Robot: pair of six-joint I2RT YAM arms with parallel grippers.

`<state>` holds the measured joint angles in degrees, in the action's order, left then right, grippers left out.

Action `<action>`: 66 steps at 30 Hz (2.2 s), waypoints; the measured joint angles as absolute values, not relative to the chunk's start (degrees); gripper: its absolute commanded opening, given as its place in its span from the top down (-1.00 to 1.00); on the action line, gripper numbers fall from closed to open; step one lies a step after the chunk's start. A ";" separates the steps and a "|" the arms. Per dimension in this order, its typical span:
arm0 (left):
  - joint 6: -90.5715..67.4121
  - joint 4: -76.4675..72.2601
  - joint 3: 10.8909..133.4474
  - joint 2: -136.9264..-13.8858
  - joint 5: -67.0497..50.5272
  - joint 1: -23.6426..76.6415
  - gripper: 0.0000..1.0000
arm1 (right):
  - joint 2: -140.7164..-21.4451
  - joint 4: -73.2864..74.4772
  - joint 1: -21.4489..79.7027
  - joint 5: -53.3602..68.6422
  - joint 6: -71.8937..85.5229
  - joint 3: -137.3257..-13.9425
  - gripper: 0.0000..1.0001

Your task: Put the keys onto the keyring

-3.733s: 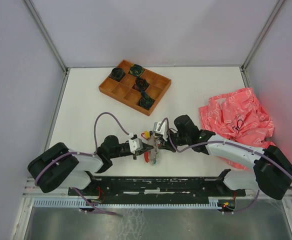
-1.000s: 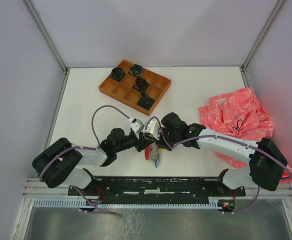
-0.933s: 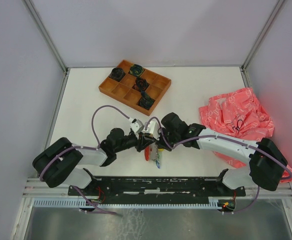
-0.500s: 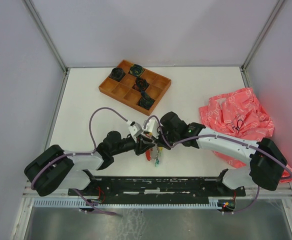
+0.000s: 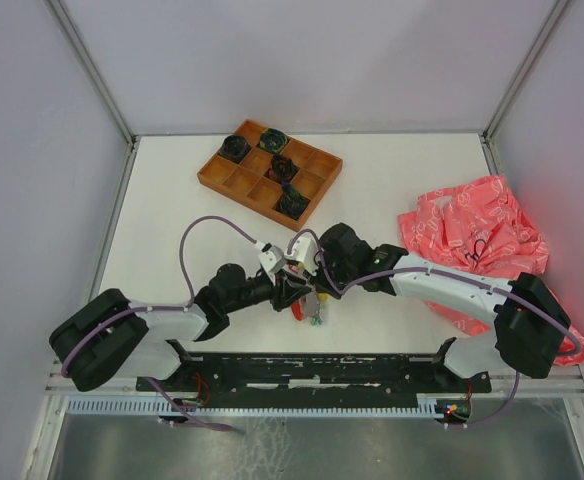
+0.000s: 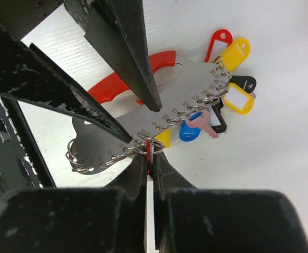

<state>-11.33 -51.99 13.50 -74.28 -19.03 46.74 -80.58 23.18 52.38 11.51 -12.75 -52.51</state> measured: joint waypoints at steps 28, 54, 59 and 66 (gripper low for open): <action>-12.12 -57.43 15.18 -81.10 -21.08 46.48 0.24 | -80.58 25.34 51.42 10.46 -10.28 -52.71 0.99; -12.05 -67.77 10.15 -84.77 -19.44 47.03 0.28 | -79.11 20.97 52.12 11.99 -9.78 -52.69 0.99; -11.99 -67.33 10.15 -83.68 -18.11 47.03 0.28 | -79.11 20.80 52.12 12.51 -9.63 -52.69 0.99; -11.38 -67.44 10.11 -82.72 -16.99 47.05 0.32 | -79.11 20.56 52.10 13.02 -9.23 -52.69 0.99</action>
<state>-11.38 -67.44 10.11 -82.72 -16.99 47.05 -79.11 20.56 52.10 13.02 -9.23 -52.69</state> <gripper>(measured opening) 0.360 0.030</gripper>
